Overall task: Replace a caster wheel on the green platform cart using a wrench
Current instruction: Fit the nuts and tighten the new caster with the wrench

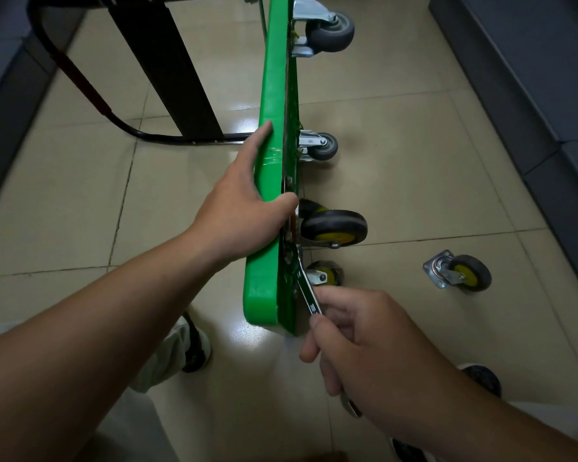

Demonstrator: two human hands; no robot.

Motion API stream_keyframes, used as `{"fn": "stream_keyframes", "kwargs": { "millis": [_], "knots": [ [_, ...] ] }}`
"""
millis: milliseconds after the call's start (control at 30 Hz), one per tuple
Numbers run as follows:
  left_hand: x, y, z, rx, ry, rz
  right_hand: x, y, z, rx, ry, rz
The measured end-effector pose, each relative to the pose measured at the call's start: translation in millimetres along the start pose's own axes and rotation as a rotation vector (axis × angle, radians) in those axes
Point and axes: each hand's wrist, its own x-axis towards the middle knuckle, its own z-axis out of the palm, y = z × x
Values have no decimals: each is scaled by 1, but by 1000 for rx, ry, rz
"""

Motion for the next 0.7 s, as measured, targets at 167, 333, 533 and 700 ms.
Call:
{"fn": "stream_keyframes", "kwargs": {
  "millis": [167, 333, 533, 700],
  "knots": [
    [0, -1, 0, 12, 2, 3, 0, -1, 1, -33, 66, -31],
    [1, -2, 0, 24, 8, 0, 1, -4, -1, -57, 81, -54],
    [2, -4, 0, 65, 30, 5, 3, -4, -3, -7, 65, -21],
    [1, -2, 0, 57, 20, -1, 8, -9, -9, 37, 45, -40]
  ]
}}
